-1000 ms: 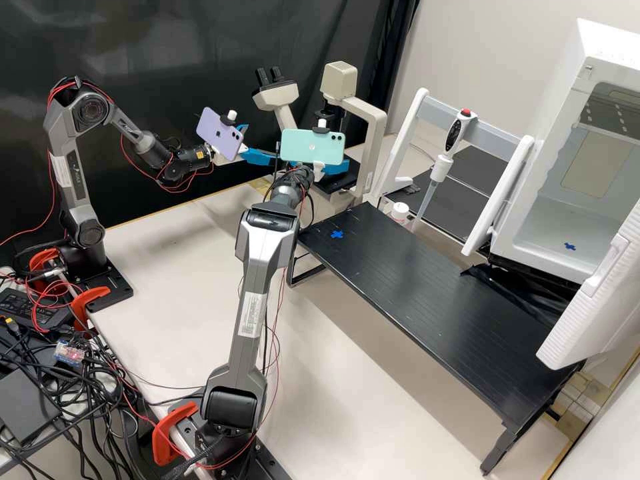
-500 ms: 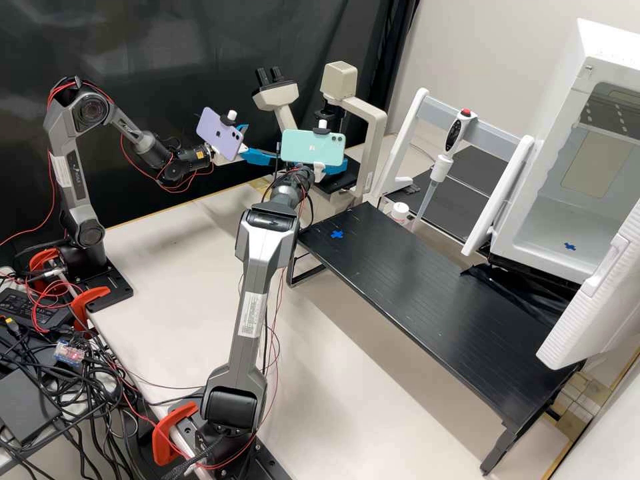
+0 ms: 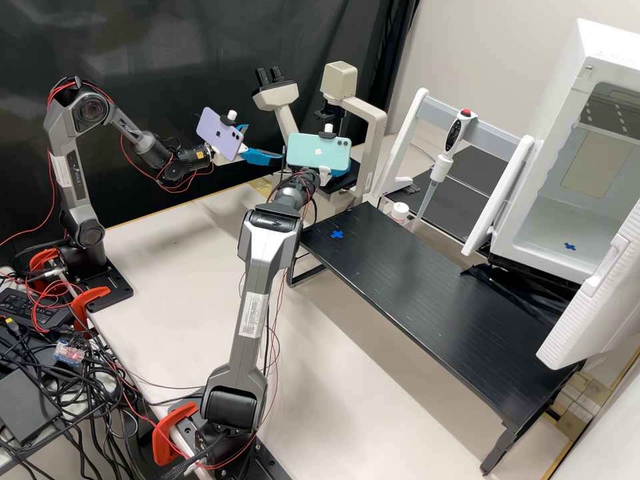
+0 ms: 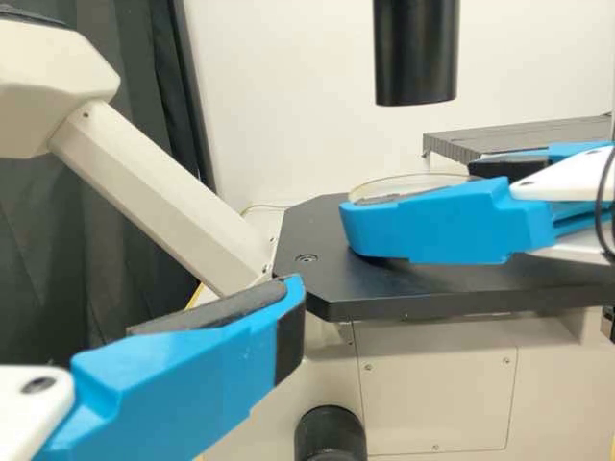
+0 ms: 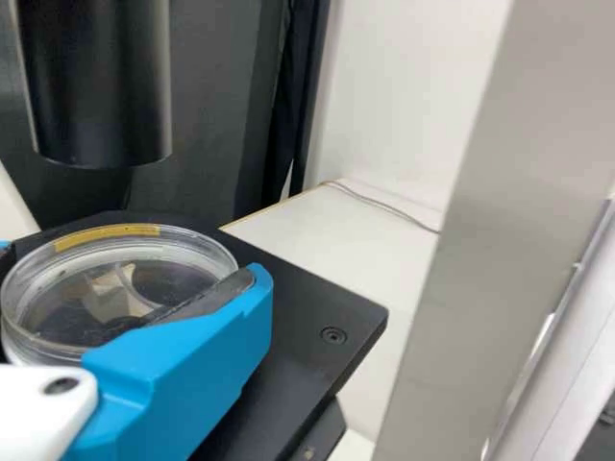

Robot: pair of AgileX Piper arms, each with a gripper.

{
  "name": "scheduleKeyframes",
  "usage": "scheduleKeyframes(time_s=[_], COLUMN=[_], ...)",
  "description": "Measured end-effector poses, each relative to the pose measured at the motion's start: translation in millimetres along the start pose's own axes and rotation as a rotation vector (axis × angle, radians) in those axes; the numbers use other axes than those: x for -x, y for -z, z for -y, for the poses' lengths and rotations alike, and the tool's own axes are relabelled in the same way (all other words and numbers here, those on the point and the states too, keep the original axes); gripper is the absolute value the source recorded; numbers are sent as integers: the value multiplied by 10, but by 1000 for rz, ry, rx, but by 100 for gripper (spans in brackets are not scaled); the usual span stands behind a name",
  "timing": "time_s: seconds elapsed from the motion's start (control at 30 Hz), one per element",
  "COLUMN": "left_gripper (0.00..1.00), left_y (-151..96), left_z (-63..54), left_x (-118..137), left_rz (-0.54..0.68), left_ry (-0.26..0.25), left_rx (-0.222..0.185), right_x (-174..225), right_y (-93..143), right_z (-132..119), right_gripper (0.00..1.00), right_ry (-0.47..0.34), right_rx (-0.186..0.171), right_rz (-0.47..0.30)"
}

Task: Move the petri dish to the bench

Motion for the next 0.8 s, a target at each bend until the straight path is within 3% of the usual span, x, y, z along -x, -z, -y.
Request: scheduleKeyframes(time_s=[0.43,0.63,0.8], left_gripper=[100,100,100], left_y=[0,0,0], left_z=[0,0,0], left_x=[0,0,0], left_rz=[0,0,0], left_ry=[0,0,0], left_rx=[0,0,0], right_x=[-5,25,98], right_y=[-137,-177,-226], right_z=[31,75,64], right_gripper=[0,0,0], right_ry=[21,22,23], right_rx=[-18,-8,-20], right_rz=[40,38,31])
